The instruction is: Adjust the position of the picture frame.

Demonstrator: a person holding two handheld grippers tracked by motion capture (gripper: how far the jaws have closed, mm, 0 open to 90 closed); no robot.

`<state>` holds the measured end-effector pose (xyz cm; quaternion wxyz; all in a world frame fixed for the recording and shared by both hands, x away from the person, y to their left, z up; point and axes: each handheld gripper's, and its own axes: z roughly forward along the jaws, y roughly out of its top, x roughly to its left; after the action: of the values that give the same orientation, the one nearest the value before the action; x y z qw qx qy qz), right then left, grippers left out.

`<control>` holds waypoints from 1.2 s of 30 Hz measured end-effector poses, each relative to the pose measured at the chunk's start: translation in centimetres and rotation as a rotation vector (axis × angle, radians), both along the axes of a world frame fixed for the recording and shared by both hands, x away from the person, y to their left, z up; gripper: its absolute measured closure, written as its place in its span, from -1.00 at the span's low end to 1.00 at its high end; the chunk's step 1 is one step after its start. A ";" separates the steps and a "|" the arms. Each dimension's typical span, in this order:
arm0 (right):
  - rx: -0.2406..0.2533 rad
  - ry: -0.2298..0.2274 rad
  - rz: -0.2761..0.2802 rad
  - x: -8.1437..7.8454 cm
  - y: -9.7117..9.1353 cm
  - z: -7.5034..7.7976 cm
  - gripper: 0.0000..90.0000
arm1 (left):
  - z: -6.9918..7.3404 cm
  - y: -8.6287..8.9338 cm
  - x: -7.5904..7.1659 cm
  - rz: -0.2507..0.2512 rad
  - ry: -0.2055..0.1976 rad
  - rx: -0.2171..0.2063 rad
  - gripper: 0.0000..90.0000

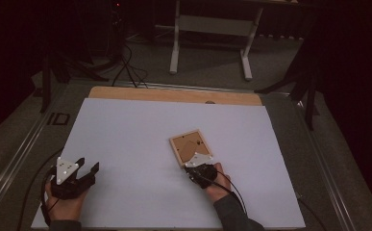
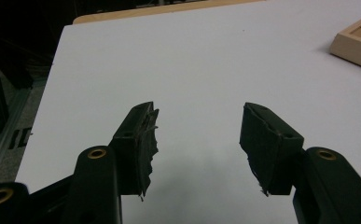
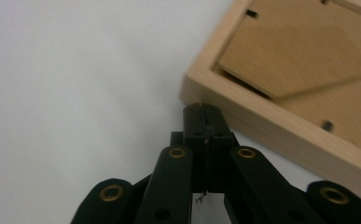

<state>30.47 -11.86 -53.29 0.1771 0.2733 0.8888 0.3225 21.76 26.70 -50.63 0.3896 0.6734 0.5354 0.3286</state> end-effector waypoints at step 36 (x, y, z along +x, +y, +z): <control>0.197 -0.037 -0.250 5.5 -3.4 2.9 0.65 | -0.1 -0.3 0.0 -0.007 -0.001 0.002 0.00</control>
<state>35.97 -15.25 -50.41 0.2045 0.3920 0.8084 0.3886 21.73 26.42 -50.76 0.3902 0.6757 0.5325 0.3280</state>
